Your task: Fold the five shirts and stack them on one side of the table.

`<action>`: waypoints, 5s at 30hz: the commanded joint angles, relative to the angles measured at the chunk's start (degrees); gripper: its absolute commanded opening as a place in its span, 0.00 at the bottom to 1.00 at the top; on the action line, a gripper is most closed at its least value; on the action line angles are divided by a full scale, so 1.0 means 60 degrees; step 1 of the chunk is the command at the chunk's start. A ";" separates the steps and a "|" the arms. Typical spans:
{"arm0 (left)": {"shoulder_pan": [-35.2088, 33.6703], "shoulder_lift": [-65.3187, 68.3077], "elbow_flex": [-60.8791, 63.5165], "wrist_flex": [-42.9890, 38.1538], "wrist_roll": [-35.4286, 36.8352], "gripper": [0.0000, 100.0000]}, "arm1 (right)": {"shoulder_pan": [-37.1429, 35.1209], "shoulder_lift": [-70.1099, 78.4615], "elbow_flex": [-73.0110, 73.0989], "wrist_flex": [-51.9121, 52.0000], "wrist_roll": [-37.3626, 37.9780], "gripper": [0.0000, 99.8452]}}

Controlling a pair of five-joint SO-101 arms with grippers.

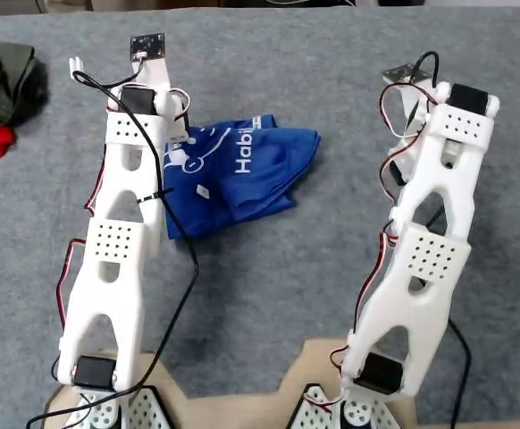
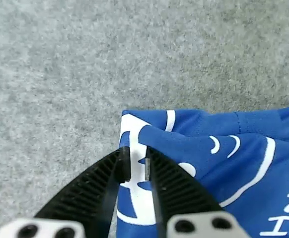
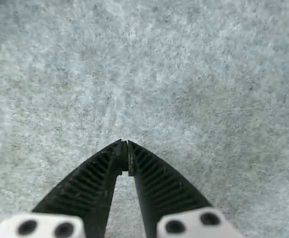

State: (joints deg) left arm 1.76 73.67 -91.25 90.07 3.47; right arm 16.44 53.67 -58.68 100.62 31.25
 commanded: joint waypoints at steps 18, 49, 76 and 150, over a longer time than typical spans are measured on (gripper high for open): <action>0.0308 0.0095 0.0469 -0.0718 -0.0029 0.16 | -0.0271 -0.0022 -0.0344 0.0117 -0.0073 0.01; -0.0938 0.0139 -0.0645 -0.0923 -0.0029 0.02 | -0.0491 0.0110 -0.0095 0.0117 -0.0073 0.01; -0.1641 -0.0037 -0.0762 0.0674 -0.0029 0.25 | -0.5560 0.0725 -0.2176 0.0029 -0.0059 0.01; -0.1582 -0.0769 0.0337 -0.0674 -0.0703 0.15 | -0.4681 0.3319 -0.4681 -0.4777 -0.3912 0.01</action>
State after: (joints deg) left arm -6.86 72.26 -88.97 85.76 -0.48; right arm -12.04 74.07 -84.00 73.01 8.48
